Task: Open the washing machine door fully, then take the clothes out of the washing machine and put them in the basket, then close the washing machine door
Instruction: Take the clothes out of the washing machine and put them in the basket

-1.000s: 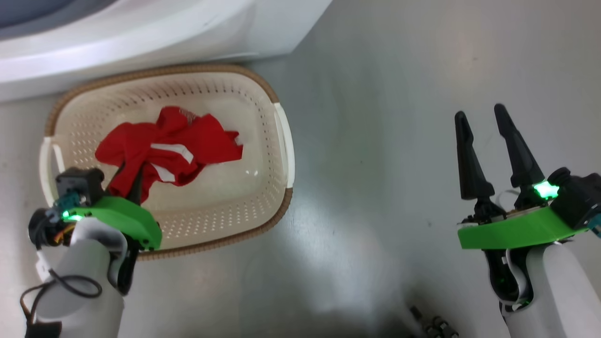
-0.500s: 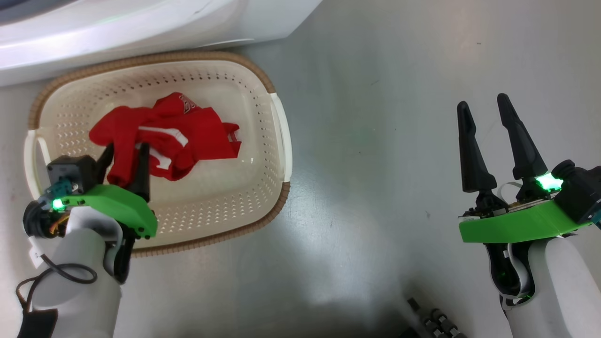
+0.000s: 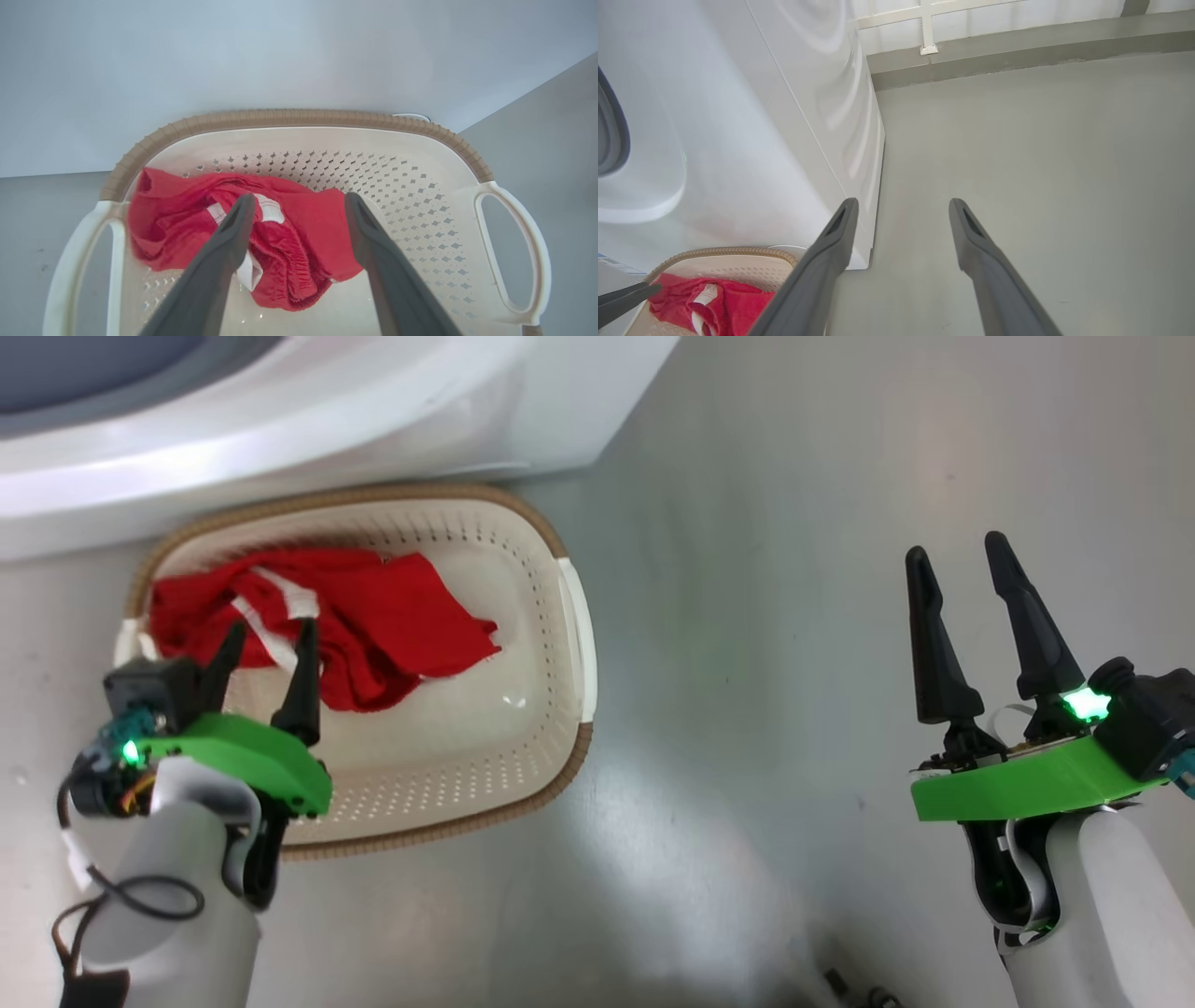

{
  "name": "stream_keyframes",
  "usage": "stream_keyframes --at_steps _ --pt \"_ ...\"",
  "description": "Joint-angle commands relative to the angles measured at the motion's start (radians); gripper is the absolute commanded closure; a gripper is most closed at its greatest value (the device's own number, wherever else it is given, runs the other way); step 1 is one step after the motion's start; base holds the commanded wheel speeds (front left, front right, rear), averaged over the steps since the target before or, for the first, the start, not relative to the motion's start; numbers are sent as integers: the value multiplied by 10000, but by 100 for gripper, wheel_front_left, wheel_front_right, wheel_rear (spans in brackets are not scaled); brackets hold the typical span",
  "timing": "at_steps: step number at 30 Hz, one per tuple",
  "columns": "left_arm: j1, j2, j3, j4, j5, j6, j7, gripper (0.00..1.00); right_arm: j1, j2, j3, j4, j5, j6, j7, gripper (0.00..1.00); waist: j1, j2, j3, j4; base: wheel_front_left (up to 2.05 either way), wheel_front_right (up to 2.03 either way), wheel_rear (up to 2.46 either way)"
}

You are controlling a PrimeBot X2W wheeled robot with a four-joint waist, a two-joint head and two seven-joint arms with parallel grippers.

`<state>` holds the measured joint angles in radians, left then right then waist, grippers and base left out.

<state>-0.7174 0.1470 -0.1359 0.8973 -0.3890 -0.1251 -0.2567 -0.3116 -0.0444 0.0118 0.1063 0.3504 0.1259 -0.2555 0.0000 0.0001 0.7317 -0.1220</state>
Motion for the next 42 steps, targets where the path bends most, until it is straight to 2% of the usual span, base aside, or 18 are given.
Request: stream_keyframes --at_steps 1,20,42 --pt "562 319 328 -336 -26 -56 -51 0 172 -58 185 -127 -108 48 -63 0 0 -1 -550 150 0 0 0" --pt "2828 -109 1772 -3427 698 -56 -51 0 1091 -58 147 473 -460 48 -63 0 0 -1 -3445 685 0 0 0" --pt "6000 -439 2483 -6797 1671 -56 -51 0 3306 -58 -322 597 -688 48 -63 0 0 -1 -6028 1170 0 0 0"
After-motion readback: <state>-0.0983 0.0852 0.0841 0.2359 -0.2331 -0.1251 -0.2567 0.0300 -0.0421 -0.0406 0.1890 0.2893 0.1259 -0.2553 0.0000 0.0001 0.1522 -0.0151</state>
